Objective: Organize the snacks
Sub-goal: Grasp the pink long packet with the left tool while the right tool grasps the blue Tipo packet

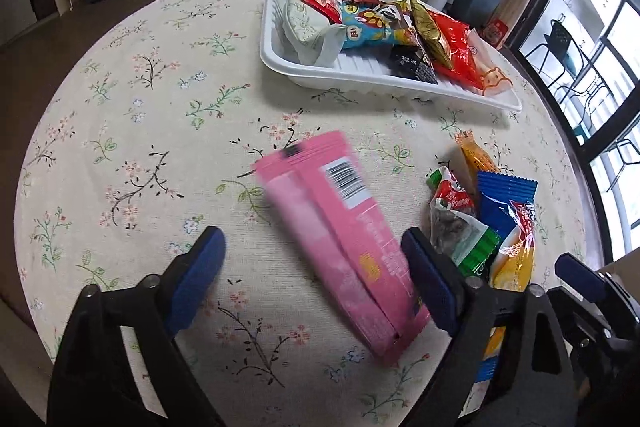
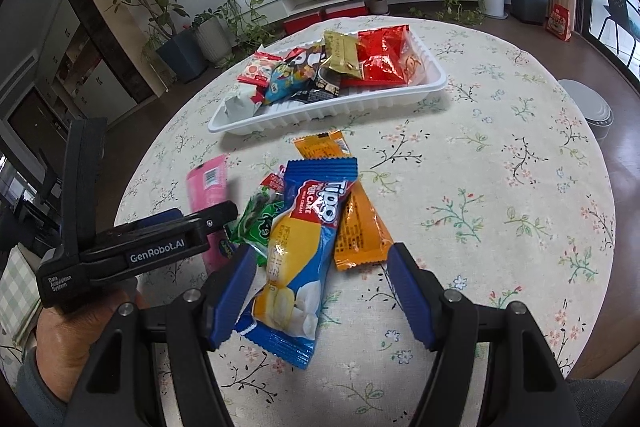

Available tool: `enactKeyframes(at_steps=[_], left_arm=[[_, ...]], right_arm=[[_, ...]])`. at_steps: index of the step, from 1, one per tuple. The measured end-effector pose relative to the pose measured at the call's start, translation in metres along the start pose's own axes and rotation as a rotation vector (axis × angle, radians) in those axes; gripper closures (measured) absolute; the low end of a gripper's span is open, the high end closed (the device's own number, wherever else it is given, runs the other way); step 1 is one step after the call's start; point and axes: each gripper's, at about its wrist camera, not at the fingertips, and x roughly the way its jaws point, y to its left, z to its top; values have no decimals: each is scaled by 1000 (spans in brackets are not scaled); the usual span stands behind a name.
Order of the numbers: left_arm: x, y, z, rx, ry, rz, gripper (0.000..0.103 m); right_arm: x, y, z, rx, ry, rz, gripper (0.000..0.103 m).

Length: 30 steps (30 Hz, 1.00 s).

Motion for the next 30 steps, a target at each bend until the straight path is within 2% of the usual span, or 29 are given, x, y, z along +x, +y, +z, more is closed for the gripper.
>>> enactKeyframes(at_steps=[5,10,14,19,21,24,30], left_arm=[[-4,1,-2,24,0,-2,28],[-11,2,-10,5,0,-35,28],[-11,-5,-11,36,2,-60,28],[-9,-13,-10,106,8,-47,45],[-9,-11,-9,114,16,-54,58],[-9,-9,-8,138,30,-51,63],[-9,-8,-8,204,55,-58,63]], right_arm=[[1,4,-1,-4,6,-8,32],[2,11,-5,-7,19,-8,32],[7,15,-8,-12,39,-7,32],[11,16,-8,-9,57,-16,32],[14,14,-8,5,70,-14,32],[19,16,-8,11,90,-10,32],[36,20,2,0,105,-31,32]])
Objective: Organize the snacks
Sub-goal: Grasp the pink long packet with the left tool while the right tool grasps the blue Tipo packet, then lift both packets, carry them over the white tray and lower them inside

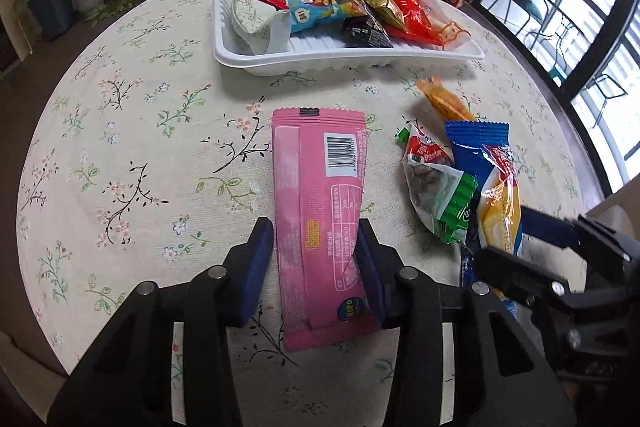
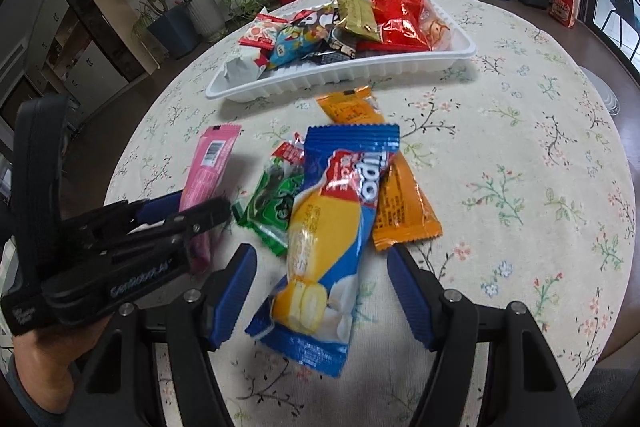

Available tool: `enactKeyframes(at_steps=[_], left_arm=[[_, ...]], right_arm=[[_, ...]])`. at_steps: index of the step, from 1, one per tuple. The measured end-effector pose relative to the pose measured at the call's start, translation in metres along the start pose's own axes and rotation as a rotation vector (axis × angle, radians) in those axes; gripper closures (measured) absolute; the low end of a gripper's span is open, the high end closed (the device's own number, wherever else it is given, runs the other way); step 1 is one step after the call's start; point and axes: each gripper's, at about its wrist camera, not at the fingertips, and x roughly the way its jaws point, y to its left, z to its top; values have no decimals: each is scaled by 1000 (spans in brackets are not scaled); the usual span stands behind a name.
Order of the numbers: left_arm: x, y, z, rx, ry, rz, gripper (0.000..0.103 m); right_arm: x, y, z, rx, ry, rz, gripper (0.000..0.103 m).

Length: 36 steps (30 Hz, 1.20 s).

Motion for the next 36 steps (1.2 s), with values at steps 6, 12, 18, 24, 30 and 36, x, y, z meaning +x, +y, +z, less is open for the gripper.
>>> enactKeyframes(at_steps=[6,12,18,24,30,36], left_arm=[[3,-4,2,54,1,35,63],[3,-1,3,56,-9,27,63],[4,-2,4,68,1,37,63],[4,-3,5,67,5,49,67],[1,0,2,53,-4,49,74],[-3,1,-1,42,-20,36,83]], right_arm=[[9,0,3,-23,27,-5,39],[6,-10,1,-22,41,-3,50],[6,-14,6,-23,54,1,55],[6,-16,3,-33,69,14,68],[0,-14,-4,-28,68,39,72],[-10,-16,-12,-12,62,62,73]])
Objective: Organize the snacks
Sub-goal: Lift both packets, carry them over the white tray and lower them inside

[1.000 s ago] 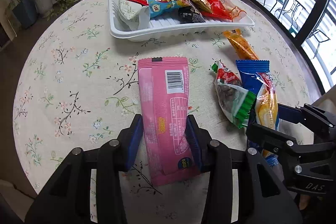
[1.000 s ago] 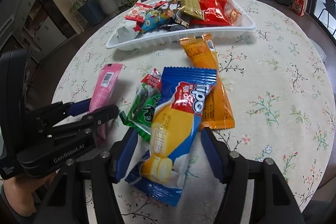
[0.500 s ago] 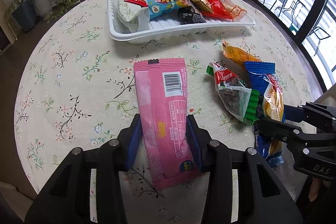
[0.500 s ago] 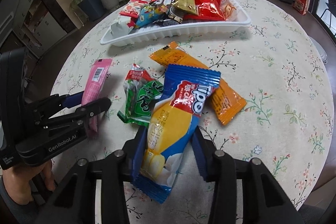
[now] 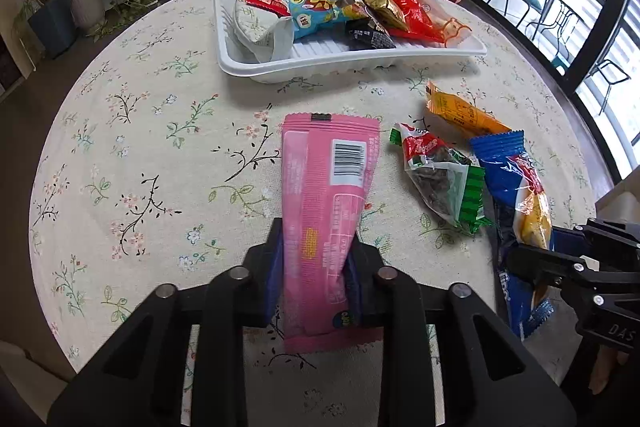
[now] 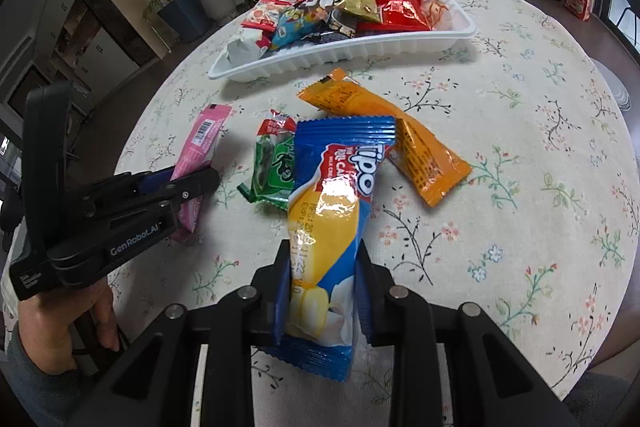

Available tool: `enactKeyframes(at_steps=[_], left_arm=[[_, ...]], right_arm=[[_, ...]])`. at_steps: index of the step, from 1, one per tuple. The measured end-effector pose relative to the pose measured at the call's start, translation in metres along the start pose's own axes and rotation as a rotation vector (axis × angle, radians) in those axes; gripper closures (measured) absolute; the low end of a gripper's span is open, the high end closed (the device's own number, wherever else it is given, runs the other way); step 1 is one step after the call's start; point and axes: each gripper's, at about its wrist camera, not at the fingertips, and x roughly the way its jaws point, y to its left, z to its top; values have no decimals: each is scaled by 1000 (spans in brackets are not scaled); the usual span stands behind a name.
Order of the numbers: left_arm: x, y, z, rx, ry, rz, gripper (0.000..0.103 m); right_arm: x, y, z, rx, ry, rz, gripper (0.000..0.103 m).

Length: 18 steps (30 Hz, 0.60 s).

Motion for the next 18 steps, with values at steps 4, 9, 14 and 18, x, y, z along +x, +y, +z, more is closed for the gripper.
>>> enactKeyframes(at_steps=[4,9,14,18], left_arm=[[-3,0,-1,-4,-7,-8,83],[-6,0,-2,-13,-15,-23,83],[-13,4,-5,-41,-26,-57,83],[-20,7,-7,-74,-35,-98,83]], right_arm=[[-9,-1,-2,16,-8,31,73],[-16,0,-2,20,-18,48,73],[-18,-1,-3,28,-20,63,73],[-21,-3,-4,33,-27,77,73]])
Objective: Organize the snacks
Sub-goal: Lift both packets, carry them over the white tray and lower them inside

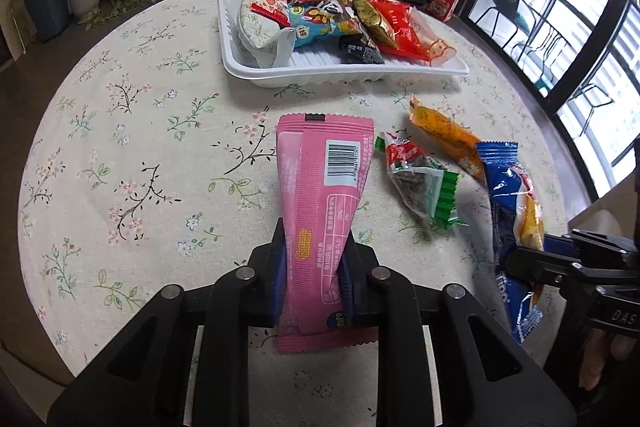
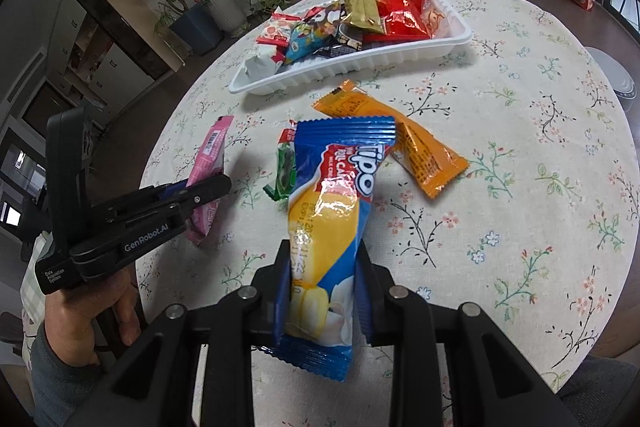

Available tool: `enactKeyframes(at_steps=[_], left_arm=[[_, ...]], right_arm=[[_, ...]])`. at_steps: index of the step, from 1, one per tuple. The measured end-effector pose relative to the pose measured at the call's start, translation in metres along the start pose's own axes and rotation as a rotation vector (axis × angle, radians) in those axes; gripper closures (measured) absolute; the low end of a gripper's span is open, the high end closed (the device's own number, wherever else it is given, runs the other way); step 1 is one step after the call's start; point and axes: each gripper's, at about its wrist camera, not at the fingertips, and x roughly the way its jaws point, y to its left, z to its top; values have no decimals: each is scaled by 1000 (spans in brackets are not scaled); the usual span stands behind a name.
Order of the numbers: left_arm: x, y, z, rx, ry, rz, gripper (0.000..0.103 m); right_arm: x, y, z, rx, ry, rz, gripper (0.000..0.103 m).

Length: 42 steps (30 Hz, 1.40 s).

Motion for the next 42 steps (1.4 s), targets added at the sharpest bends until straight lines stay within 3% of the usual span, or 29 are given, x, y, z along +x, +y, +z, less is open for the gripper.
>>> enactKeyframes(at_steps=[9,22,32,42], left_arm=[[-29,12,6,-90,-60,-113,84],[-52,14,26,-128,-125,-189,83],[-79,21,90,-118,-211,-185,83],[-87,-4,171,-35,-269,-194,83]], right_arm=[[-16,-14,9,45,-26,51,73],[-52,-61,42,112,-122,19,73],[-93,-96,103,103,-236,-43,73],[-90,-59,189,-32,-286,-13,73]])
